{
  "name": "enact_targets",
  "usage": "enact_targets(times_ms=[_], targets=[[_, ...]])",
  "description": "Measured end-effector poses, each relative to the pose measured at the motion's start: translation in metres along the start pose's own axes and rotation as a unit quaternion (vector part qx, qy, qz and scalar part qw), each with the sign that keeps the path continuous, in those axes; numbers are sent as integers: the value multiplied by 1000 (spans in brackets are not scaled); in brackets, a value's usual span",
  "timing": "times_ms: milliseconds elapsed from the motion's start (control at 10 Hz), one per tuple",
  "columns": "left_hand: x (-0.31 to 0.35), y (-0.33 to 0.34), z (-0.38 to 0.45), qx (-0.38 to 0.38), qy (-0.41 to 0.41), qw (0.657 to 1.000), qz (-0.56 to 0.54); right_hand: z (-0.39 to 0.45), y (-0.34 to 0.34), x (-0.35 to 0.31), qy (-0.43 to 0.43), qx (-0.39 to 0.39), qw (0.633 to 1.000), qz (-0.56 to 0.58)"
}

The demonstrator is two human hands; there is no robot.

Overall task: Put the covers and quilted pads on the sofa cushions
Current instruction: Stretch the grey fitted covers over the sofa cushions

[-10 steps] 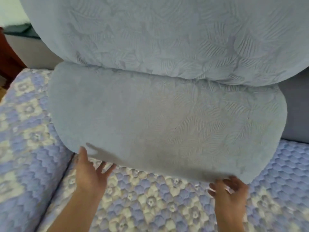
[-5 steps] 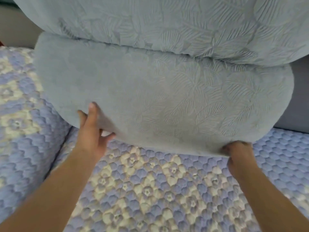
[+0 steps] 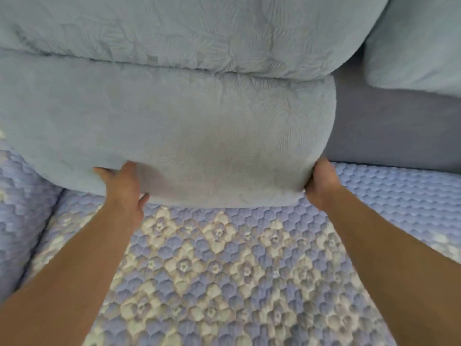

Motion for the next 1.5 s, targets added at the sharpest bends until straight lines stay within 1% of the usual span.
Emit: enact_targets(times_ms=[100, 200, 300, 400, 500, 600, 700, 800, 900, 1000, 1100, 1200, 1300, 1400, 1500], targets=[[2, -3, -22, 59, -18, 994, 93, -17, -1, -7, 30, -8, 999, -44], [-16, 55, -104, -128, -87, 969, 194, -52, -4, 1, 38, -50, 996, -63], [-5, 121, -217, -380, -59, 889, 247, -78, -2, -2, 21, -102, 989, -106], [6, 154, -289, -415, 43, 818, 396, -129, -55, 17, 38, -127, 976, -174], [19, 159, -376, -442, 28, 776, 450, -179, -154, 47, 108, -116, 955, -251], [44, 169, -499, -466, -83, 795, 380, -219, -289, 68, 168, -34, 942, -289], [43, 196, -573, -484, -53, 798, 354, -259, -421, 88, 168, 69, 956, -231], [21, 211, -658, -549, -69, 759, 344, -321, -532, 135, 190, 159, 965, -83], [0, 217, -727, -598, -61, 724, 338, -395, -602, 202, 208, 209, 954, 48], [-23, 196, -792, -613, -68, 700, 361, -485, -644, 307, 270, 209, 923, 177], [-34, 166, -853, -639, -97, 651, 399, -566, -680, 405, 314, 257, 884, 233], [-27, 181, -905, -679, -68, 599, 419, -604, -724, 457, 332, 294, 863, 242], [-3, 234, -957, -689, 0, 604, 400, -613, -780, 472, 327, 318, 849, 268], [6, 287, -1017, -683, 28, 640, 351, -601, -838, 481, 309, 322, 837, 317], [-20, 324, -1084, -681, 15, 652, 332, -572, -912, 483, 306, 320, 842, 309]])
Point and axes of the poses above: each hand's wrist, its own z-axis towards the middle knuckle, its own y-axis out of the palm, x = y × z, the point moved 8 cm from there along z, towards the middle knuckle, and after that the axes turned 14 degrees about y, right-handed, at the moved point
